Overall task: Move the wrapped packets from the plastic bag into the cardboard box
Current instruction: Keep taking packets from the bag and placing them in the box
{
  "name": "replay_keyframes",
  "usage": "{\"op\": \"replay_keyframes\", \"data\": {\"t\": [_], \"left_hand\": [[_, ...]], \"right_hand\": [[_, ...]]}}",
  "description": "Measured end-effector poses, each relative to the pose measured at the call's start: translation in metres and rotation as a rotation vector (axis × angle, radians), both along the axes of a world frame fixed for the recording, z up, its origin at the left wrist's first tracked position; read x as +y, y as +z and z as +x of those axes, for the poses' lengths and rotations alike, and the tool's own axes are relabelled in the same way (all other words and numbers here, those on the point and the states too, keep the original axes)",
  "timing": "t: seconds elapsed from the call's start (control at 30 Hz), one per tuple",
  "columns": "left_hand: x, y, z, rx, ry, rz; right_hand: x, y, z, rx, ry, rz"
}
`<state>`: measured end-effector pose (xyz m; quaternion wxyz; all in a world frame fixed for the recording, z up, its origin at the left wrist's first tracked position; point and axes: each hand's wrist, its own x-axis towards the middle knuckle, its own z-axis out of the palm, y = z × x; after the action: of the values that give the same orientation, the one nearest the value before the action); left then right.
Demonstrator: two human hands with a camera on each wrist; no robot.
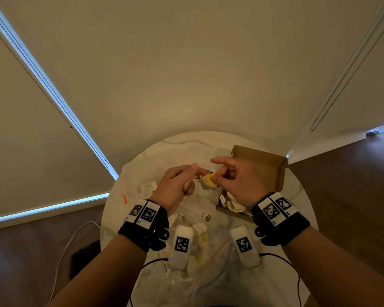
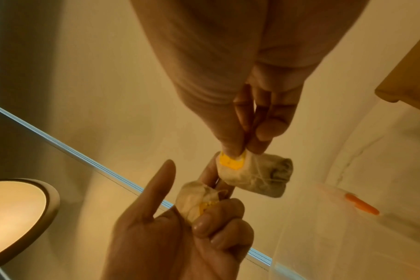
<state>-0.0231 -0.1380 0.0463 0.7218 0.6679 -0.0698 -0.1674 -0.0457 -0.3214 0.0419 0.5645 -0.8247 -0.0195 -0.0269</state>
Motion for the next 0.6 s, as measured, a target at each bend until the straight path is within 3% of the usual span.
{"op": "replay_keyframes", "data": {"t": [0.13,0.23,0.33,0.43,0.6], "left_hand": [[-0.004,-0.008,0.002,0.023,0.012,0.047],[-0.01,-0.016,0.007,-0.12,0.032,0.281],[-0.022,-0.019,0.014,-0.203,0.028,0.352],[-0.037,-0.022,0.02,-0.21,-0.006,0.36],[-0.049,-0.039,0.034,-0.095,0.02,0.386]], "right_hand": [[-0.002,-0.004,0.002,-0.006,-0.031,-0.032],[-0.007,-0.005,0.004,-0.021,-0.064,-0.084],[-0.016,-0.003,0.006,0.023,-0.013,-0.089],[-0.032,-0.002,0.01,0.083,0.06,-0.158],[-0.08,-0.027,0.028,0.163,-0.022,-0.385]]}}
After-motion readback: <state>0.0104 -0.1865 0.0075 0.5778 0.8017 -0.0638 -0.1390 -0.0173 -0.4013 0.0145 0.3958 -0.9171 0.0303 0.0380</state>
